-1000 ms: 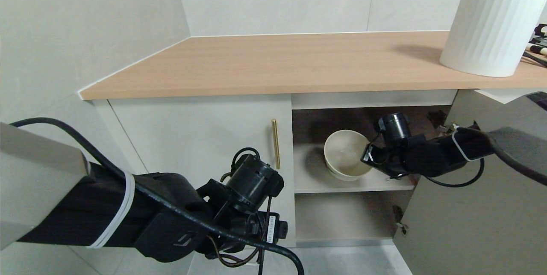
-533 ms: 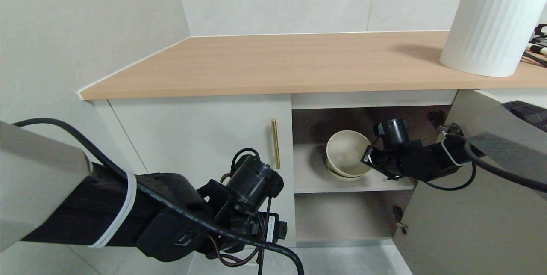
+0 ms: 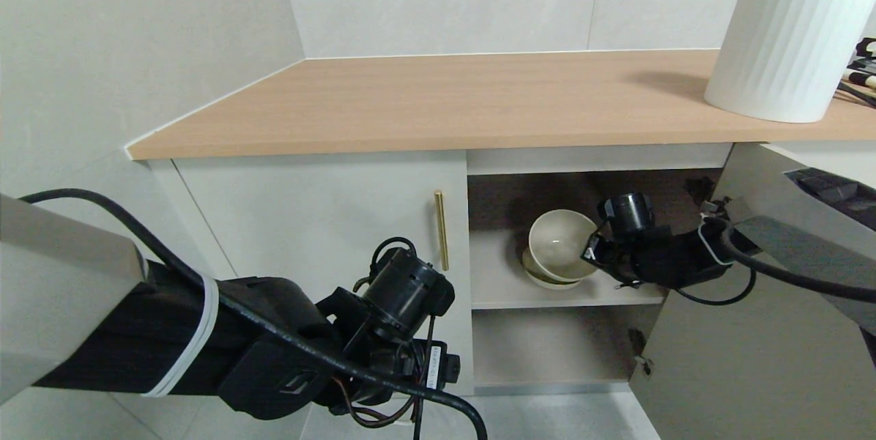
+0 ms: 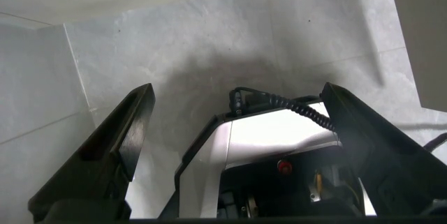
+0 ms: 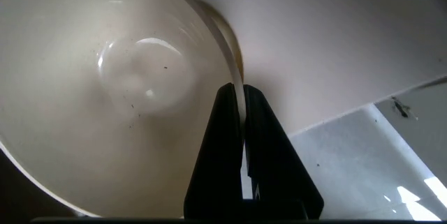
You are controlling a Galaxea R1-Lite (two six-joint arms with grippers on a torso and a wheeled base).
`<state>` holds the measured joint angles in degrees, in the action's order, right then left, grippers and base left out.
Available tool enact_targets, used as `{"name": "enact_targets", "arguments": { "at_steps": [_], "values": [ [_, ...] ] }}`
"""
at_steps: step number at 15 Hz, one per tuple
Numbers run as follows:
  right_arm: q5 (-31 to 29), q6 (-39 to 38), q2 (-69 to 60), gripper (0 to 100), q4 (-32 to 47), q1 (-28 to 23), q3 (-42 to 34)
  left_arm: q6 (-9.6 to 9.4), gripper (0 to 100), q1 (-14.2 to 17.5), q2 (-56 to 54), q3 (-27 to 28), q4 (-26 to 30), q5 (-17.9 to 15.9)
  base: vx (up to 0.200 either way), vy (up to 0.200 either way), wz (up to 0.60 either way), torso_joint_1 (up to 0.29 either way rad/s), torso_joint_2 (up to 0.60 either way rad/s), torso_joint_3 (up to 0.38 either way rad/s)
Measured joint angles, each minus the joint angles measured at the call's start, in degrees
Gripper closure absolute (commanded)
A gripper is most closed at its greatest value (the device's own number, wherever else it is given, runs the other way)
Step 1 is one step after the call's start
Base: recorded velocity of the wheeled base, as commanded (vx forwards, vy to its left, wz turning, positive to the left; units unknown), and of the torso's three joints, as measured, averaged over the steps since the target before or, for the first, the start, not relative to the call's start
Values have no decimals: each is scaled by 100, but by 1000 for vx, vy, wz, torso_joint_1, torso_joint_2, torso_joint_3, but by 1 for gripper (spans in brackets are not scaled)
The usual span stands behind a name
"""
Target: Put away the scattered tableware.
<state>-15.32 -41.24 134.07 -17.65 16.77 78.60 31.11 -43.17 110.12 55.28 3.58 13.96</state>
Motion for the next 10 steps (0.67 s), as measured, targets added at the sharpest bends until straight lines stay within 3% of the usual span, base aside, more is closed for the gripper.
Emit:
{"name": "enact_targets", "arguments": {
  "at_steps": [10],
  "values": [
    [5,38,272,100,0,-18,194,59,0,0,5,0,0,10,0,0,0,0,0,0]
  ]
}}
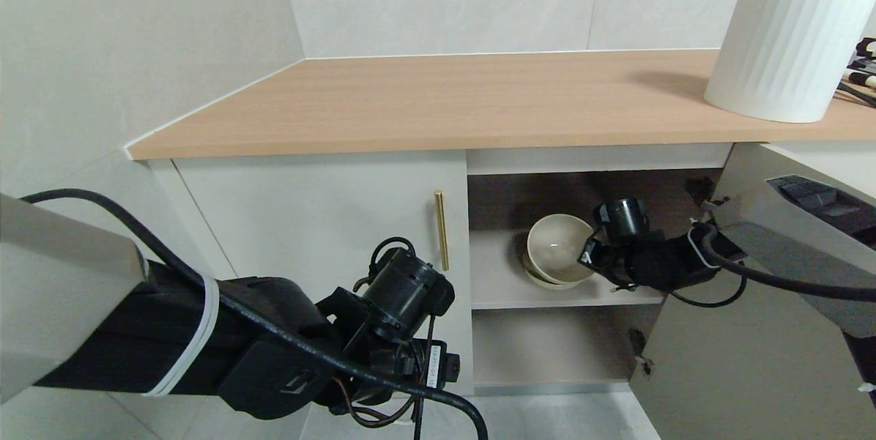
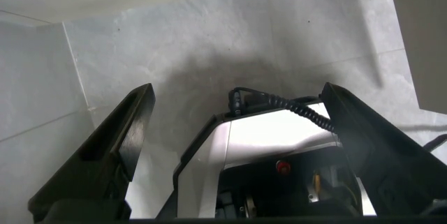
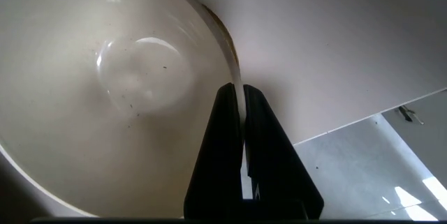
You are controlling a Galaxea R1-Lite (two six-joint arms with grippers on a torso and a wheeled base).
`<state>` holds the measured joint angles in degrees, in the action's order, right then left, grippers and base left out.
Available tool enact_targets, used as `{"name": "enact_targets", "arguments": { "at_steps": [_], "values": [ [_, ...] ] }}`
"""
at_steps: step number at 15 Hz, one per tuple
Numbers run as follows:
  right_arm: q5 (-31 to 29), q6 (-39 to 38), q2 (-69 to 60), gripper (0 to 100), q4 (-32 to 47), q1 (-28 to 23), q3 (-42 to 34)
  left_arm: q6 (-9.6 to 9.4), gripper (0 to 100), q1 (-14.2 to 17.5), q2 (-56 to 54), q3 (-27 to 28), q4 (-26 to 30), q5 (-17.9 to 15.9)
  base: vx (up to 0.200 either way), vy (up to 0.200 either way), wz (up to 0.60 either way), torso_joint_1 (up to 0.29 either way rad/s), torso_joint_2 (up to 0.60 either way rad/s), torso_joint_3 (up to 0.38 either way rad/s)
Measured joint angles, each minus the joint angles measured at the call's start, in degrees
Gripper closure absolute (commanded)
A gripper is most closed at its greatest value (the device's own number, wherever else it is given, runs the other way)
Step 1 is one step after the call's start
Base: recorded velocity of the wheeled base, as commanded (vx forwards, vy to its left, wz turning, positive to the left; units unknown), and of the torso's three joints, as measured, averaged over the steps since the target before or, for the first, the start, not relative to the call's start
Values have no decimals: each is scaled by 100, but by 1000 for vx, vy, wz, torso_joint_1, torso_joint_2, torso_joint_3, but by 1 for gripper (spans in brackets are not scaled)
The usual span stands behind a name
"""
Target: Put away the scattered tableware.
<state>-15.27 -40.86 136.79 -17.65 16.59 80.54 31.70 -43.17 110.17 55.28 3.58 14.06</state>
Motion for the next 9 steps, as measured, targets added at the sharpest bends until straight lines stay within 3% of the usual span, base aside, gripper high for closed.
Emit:
{"name": "enact_targets", "arguments": {
  "at_steps": [1,2,9],
  "values": [
    [-2,0,11,100,2,0,24,0,0,0,2,0,2,-2,0,0,0,0,0,0],
    [0,-2,17,0,6,0,40,0,0,0,4,0,2,15,0,0,0,0,0,0],
    [22,0,-13,0,33,27,-17,10,0,1,-2,0,2,41,0,0,0,0,0,0]
  ]
}}
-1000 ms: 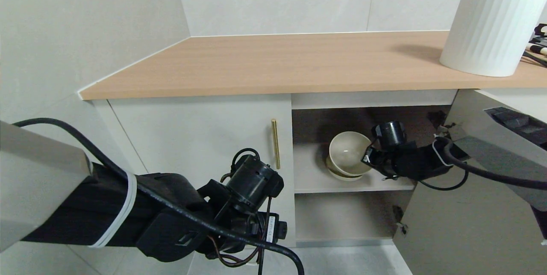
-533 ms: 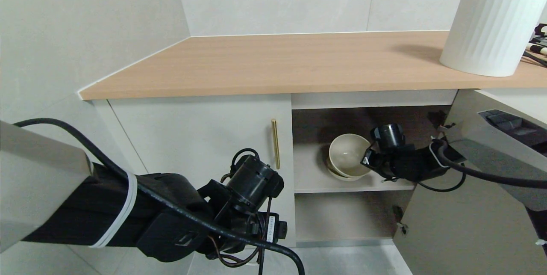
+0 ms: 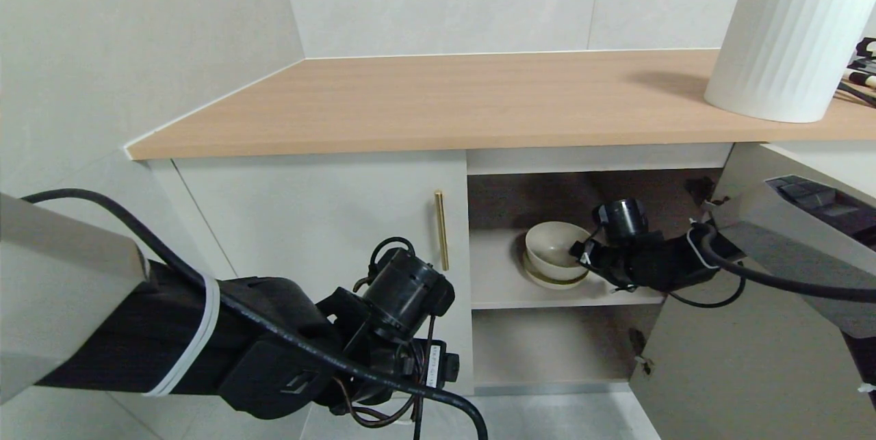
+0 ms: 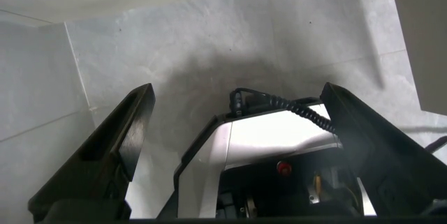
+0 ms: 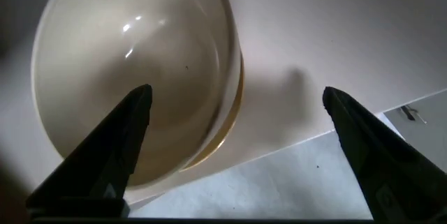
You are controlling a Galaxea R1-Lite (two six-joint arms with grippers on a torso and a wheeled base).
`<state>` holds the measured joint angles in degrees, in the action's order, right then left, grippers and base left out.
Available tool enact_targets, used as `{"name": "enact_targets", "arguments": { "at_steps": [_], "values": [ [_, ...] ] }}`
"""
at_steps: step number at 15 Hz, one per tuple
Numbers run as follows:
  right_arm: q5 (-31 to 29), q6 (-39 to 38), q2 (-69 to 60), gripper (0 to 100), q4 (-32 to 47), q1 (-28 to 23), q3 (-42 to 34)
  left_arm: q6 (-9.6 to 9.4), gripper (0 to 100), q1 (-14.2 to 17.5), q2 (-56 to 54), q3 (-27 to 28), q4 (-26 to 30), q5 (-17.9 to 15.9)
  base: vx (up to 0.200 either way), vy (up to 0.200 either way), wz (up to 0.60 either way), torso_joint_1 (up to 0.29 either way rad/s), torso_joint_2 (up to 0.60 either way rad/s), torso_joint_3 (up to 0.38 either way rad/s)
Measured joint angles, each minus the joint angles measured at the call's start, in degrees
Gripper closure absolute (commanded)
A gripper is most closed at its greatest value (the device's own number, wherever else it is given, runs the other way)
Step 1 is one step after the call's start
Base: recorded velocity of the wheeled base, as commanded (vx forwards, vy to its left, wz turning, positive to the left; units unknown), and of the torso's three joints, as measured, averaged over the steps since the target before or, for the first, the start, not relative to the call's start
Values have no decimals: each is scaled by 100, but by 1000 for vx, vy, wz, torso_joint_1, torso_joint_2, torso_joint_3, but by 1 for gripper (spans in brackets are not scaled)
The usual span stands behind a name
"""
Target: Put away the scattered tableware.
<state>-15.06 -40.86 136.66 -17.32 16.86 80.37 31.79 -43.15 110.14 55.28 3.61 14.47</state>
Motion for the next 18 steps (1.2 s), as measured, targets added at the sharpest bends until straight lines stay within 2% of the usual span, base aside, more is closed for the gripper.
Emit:
{"name": "enact_targets", "arguments": {
  "at_steps": [4,9,11,13,15,16,18],
  "values": [
    [78,206,-535,0,38,223,-653,-2,0,197,-260,-22,9,160,0,0,0,0,0,0],
    [362,742,-2334,0,44,719,-2252,-43,0,717,-1312,-462,13,184,0,0,0,0,0,0],
    [661,1064,-3384,0,171,800,-2875,-145,0,929,-2015,-774,9,132,0,0,0,0,0,0],
    [907,1328,-4419,0,824,937,-3305,-268,0,1067,-2693,-1106,11,-40,0,0,0,0,0,0],
    [1011,1512,-5309,0,2065,1106,-3536,-306,0,1234,-3139,-1334,11,-132,0,0,0,0,0,0],
    [1013,1576,-5611,0,2436,1164,-3605,-313,0,1292,-3283,-1402,9,-132,0,0,0,0,0,0],
    [866,1599,-5962,0,2548,1221,-3685,-317,0,1339,-3468,-1441,-6,-137,0,0,0,0,0,0]
  ]
}}
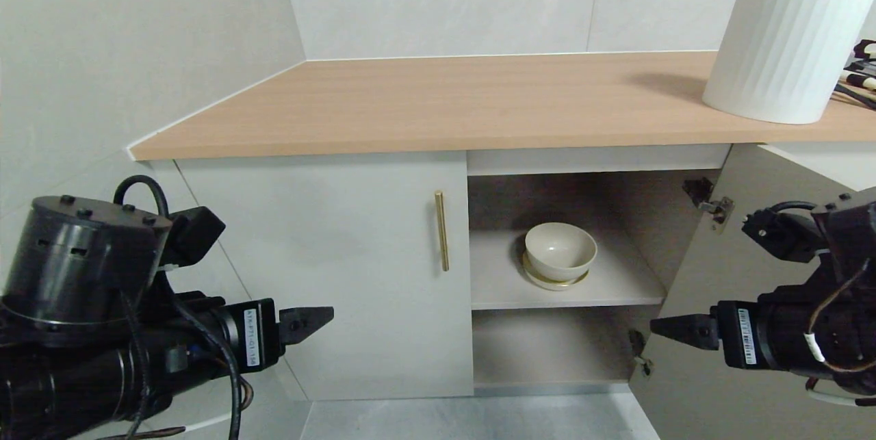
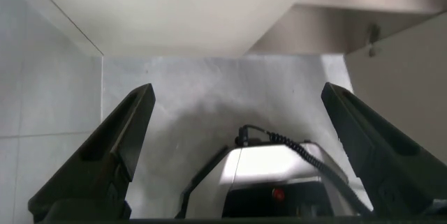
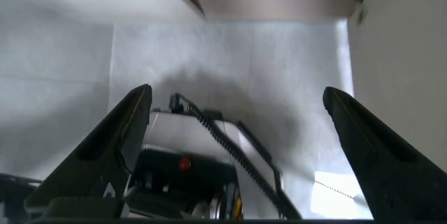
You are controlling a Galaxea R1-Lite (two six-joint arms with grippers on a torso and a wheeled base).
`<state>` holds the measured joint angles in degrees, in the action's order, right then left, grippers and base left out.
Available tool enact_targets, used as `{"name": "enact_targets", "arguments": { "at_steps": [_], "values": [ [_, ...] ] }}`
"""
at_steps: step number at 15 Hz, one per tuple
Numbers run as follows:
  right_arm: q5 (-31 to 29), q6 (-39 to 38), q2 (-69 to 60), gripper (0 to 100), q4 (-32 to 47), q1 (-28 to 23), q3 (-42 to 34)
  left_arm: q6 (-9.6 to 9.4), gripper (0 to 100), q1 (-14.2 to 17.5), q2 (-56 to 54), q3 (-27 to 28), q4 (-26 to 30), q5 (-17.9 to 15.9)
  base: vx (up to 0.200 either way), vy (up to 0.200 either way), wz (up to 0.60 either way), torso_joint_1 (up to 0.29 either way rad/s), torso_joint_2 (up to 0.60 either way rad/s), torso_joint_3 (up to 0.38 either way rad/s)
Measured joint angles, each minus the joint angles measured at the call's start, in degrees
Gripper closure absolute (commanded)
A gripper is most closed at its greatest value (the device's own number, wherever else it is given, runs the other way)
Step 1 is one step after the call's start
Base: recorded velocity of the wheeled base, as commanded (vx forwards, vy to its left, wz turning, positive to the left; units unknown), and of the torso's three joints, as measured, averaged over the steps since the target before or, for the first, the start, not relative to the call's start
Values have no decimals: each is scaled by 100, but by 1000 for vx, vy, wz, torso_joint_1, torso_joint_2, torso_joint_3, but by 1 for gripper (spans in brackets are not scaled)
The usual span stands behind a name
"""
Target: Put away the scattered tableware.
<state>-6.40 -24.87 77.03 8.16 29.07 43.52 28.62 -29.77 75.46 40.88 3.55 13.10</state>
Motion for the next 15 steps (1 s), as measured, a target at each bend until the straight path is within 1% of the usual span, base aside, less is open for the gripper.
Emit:
{"name": "enact_targets", "arguments": {
  "at_steps": [5,10,15],
  "values": [
    [-165,-6,-107,0,188,124,-50,13,0,15,9,-26,-2,2,0,0,0,0,0,0],
    [-352,-1,-104,0,199,166,-44,39,0,6,138,-26,-2,0,-200,0,0,6,2,-4],
    [-363,2,-107,0,205,193,-39,52,0,-7,254,-28,-2,-2,-200,0,0,0,1,6]
  ]
}}
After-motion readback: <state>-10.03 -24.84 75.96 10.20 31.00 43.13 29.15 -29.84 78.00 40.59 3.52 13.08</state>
